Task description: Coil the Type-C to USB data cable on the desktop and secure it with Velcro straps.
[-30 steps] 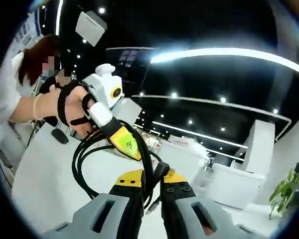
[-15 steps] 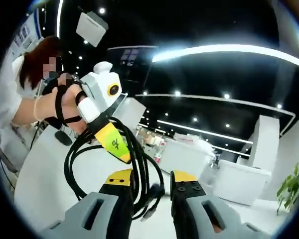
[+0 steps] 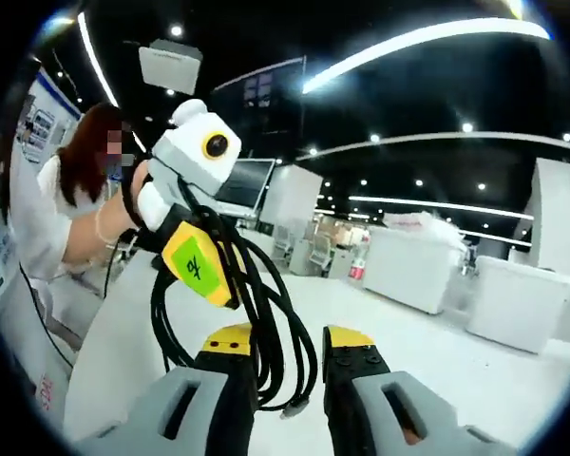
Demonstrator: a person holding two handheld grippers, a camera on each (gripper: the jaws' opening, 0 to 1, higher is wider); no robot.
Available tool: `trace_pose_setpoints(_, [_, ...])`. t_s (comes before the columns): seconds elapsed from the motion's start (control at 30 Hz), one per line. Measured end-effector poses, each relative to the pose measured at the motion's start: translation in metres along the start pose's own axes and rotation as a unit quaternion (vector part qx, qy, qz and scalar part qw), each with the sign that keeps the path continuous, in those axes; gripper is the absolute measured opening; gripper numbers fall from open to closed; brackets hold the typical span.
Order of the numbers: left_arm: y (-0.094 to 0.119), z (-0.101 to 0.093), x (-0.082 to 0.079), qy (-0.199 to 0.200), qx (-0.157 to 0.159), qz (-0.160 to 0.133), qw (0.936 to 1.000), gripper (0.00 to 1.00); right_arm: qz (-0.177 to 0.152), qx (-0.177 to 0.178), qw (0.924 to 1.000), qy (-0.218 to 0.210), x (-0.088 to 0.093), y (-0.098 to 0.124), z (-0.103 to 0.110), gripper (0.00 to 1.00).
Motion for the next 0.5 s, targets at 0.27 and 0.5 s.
trace_pose_setpoints(0.27, [0.003, 0.009, 0.002, -0.019, -0.053, -0.040, 0.9976, 0.06, 0.040, 0.073, 0.9894, 0.119, -0.010, -0.003, -0.005, 0.05])
trace_pose_setpoints(0.5, [0.009, 0.013, -0.009, -0.151, -0.150, -0.097, 0.9723, 0.27, 0.065, 0.134, 0.9537, 0.261, -0.036, 0.004, -0.004, 0.04])
Point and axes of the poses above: the point that each gripper's makers call its tool centre point, and the gripper's own axes: y roughly backward along the fingers, z roughly to its left, x roughly out of its underside, the point moved 5 cm from there along y, roughly backward along the fingers, and after that the axes turned 8 degrees about -y, right-handed, at the moved point
